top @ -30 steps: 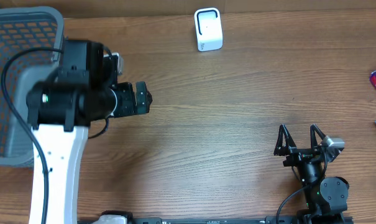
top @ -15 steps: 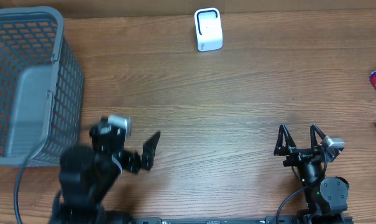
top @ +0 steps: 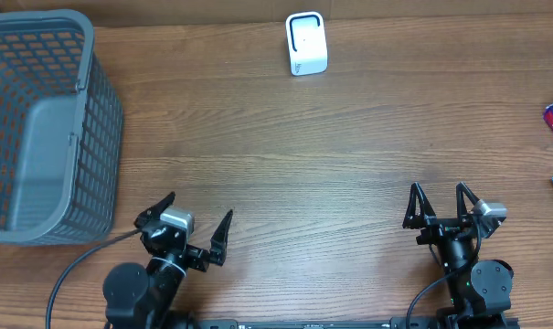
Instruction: Scan the item barcode
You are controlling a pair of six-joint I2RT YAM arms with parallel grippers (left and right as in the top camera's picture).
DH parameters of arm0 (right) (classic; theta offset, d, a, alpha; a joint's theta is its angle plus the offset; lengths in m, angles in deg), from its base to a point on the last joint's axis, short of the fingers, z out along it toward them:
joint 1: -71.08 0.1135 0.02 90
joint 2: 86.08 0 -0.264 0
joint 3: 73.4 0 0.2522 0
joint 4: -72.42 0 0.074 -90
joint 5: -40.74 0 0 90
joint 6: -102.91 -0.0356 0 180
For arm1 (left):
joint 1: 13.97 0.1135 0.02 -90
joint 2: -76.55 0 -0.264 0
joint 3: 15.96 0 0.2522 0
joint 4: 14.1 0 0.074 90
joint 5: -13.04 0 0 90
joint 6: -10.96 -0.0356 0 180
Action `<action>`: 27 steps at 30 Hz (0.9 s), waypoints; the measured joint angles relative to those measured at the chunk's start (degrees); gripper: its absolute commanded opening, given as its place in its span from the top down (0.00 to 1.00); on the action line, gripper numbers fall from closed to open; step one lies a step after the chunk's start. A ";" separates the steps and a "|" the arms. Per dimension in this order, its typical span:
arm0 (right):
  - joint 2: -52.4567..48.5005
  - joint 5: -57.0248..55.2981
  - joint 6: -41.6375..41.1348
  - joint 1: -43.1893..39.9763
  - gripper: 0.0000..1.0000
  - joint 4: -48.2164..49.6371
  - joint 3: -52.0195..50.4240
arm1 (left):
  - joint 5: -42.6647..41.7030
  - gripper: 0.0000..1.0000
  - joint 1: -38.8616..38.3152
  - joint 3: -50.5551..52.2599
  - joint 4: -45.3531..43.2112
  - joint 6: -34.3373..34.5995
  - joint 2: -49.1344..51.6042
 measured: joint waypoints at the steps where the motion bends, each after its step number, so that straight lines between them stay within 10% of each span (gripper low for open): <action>1: 0.00 0.02 0.02 0.00 0.00 -0.04 0.00 | 0.04 0.00 0.00 1.33 -1.77 0.00 -1.27; 19: 0.00 0.00 0.02 0.00 0.00 -0.02 0.00 | 0.07 0.00 0.00 20.28 -31.36 -0.02 -6.80; 27: 0.00 0.00 0.02 0.00 0.00 -0.04 0.00 | 7.93 0.00 0.00 21.88 -25.73 6.86 -6.80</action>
